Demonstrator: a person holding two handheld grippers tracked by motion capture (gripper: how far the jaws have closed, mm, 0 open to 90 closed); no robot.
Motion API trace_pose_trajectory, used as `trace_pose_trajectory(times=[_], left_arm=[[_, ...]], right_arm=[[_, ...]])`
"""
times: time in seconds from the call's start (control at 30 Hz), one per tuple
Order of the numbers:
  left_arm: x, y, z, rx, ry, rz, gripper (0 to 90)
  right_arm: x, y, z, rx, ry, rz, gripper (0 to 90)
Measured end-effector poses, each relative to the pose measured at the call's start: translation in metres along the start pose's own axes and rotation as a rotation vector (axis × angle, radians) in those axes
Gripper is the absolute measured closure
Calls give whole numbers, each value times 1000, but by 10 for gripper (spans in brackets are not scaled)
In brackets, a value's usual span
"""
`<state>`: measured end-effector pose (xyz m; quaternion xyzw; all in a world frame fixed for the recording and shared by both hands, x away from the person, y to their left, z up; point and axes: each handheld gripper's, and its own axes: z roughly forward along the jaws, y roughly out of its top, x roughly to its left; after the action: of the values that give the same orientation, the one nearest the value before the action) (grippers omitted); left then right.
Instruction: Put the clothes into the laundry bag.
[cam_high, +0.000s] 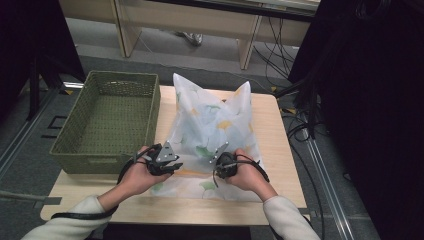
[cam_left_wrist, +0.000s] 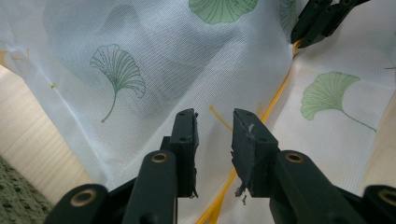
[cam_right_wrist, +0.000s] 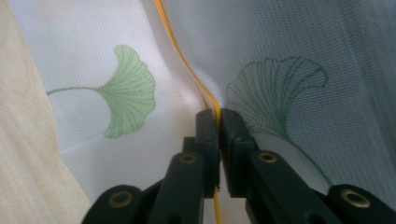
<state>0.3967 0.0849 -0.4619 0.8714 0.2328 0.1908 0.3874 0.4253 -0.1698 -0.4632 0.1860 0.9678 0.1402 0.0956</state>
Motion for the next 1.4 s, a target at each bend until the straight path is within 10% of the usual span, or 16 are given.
trace_pose_trajectory(times=[0.63,0.83,1.4], left_arm=[[-3,-1,-25,-74,-2,-51,568],[-3,-3,-40,-113,9,-61,523],[14,-42,-100,-199,102,-124,387]], right_arm=[[8,-29,-36,-230,26,221,625],[8,-42,-41,-289,4,222,606],[11,-73,-62,-429,-63,371,588]])
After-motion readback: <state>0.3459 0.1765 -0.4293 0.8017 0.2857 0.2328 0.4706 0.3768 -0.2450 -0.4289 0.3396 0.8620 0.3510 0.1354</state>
